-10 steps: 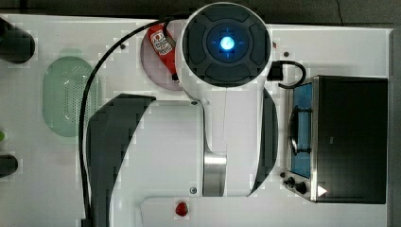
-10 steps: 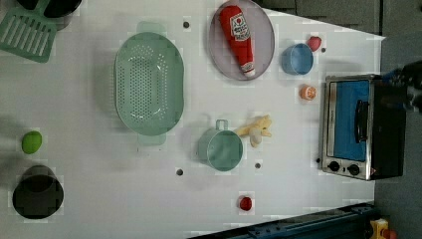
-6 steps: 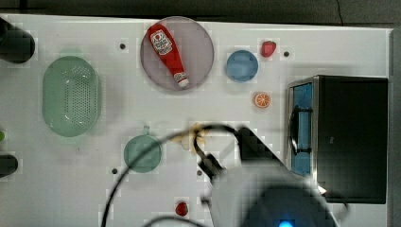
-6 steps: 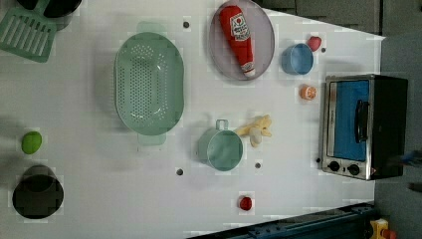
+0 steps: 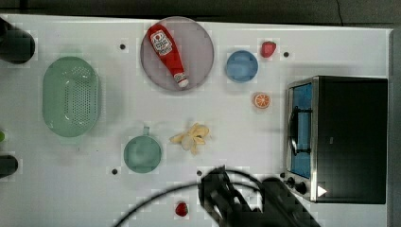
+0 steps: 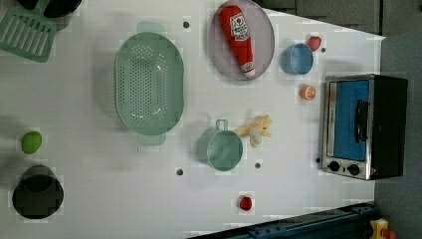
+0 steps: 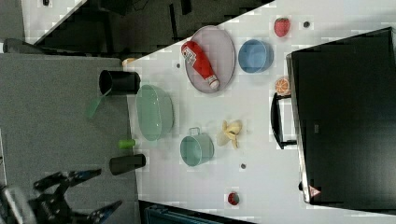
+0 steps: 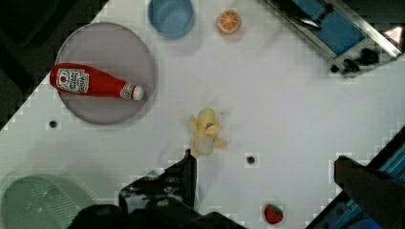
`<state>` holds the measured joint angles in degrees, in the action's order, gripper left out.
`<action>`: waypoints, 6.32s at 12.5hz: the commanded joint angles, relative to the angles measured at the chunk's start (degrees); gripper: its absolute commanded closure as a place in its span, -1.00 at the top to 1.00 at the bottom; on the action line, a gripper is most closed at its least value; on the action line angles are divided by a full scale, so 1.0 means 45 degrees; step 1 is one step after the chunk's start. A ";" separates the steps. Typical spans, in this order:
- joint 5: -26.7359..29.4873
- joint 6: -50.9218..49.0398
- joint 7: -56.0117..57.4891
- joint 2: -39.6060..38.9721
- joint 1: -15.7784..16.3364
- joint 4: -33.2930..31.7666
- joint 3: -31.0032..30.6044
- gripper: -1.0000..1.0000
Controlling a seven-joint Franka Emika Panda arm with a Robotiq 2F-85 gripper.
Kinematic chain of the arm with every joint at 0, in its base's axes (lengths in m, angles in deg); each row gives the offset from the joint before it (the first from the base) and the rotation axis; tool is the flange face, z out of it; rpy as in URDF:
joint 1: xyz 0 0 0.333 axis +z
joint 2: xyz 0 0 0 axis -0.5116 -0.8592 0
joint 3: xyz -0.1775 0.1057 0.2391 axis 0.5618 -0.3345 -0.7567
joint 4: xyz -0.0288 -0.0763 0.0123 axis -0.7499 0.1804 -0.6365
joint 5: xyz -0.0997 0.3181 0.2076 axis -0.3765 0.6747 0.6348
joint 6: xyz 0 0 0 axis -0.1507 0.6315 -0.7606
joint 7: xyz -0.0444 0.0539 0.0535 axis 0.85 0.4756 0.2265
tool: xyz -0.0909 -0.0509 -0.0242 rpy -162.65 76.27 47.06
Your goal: Pick banana from table and place on oven.
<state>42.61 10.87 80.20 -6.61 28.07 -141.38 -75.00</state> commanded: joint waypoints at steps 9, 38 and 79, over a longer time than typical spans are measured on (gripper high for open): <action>0.0121 0.6629 -0.0297 -0.6074 0.0301 -0.3551 -0.0614 1.00; 0.0137 1.3293 -0.2295 -0.9677 0.0517 -0.4392 -0.1502 -0.50; 0.0816 0.4175 0.9906 -0.9413 0.0298 0.3662 0.7395 1.00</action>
<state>46.84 29.72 125.65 -51.96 27.19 -126.05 -41.56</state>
